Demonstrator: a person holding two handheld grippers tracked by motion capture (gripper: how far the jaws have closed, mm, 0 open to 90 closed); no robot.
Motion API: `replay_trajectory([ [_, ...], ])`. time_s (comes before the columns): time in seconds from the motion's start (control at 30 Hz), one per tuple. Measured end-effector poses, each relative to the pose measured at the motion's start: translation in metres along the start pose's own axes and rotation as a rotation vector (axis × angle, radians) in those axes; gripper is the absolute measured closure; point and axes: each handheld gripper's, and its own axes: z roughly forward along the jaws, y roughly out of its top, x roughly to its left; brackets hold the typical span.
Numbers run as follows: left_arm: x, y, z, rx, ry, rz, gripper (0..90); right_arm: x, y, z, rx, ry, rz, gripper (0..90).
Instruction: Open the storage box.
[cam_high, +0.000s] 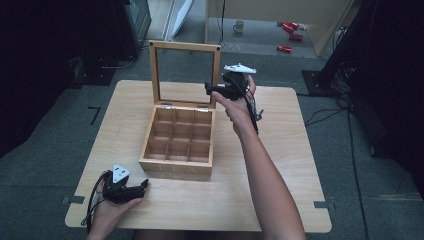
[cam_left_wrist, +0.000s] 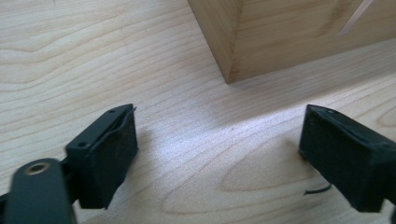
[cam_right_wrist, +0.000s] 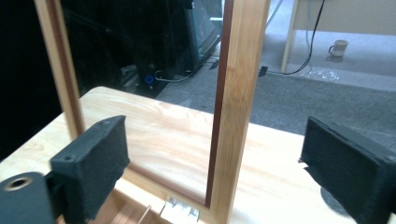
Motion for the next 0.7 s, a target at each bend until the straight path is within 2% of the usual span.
replay_trajectory([
  [0.1,0.000,0.000,0.000,0.003,0.001,0.000,8.9,-0.001,-0.003,-0.009,-0.003,0.005,0.008,3.7],
  [0.13,0.000,0.000,0.000,0.005,0.006,-0.001,8.5,-0.002,-0.007,-0.018,-0.006,0.002,0.001,2.9],
  [0.3,0.000,0.000,0.000,0.008,0.008,-0.005,7.5,-0.006,-0.015,-0.033,-0.002,-0.002,-0.015,2.1],
  [0.33,0.000,0.000,0.000,0.008,0.009,-0.007,7.1,-0.009,-0.020,-0.040,0.004,-0.008,-0.017,2.1],
  [0.7,0.000,-0.001,0.000,0.008,0.013,-0.010,7.1,-0.023,-0.050,-0.073,0.027,-0.038,-0.026,2.0],
])
